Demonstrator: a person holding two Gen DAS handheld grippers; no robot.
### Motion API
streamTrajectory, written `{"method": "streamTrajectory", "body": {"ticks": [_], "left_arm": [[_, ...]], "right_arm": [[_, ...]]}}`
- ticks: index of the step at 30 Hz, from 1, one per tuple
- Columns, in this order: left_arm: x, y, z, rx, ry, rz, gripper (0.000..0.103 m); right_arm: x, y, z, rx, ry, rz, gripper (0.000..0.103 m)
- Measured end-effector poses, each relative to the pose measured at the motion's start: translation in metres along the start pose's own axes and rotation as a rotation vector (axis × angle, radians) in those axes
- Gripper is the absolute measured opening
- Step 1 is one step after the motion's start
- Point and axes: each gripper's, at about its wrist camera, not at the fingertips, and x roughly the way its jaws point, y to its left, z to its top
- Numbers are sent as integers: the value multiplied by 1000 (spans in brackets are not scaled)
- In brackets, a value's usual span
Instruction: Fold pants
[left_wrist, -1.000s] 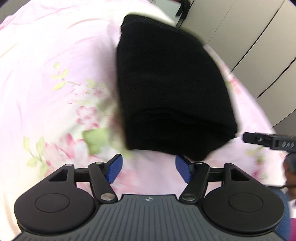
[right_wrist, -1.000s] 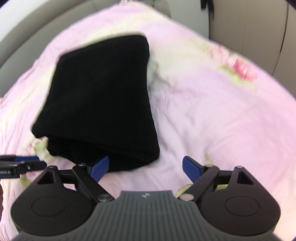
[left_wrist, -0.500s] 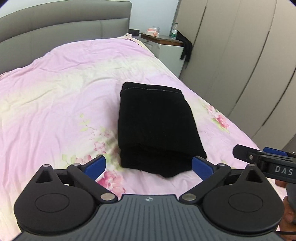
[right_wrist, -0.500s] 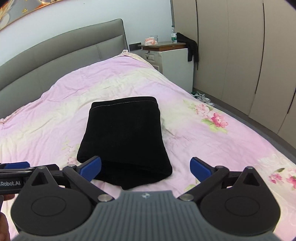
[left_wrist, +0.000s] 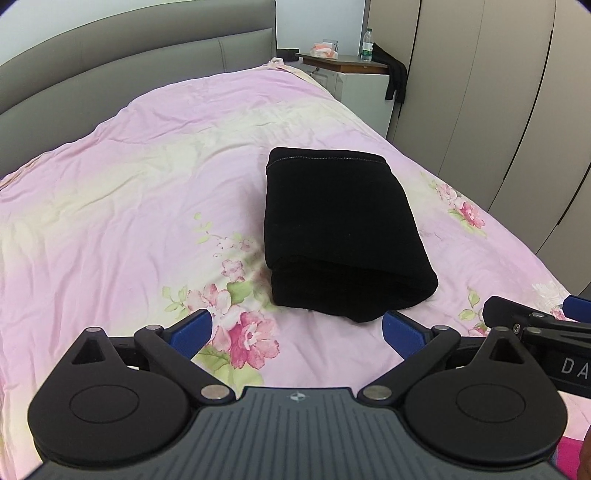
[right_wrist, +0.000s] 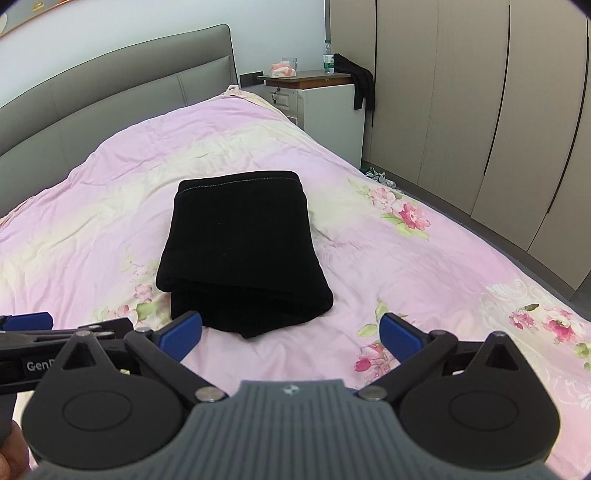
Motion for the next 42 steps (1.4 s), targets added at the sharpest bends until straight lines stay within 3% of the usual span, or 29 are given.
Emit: {"method": "streamTrajectory", "body": {"ticks": [42], "left_arm": [[-20,3,1,9,-13,4,103]], "right_arm": [[-14,1,1,-17,-10,-15,98]]}}
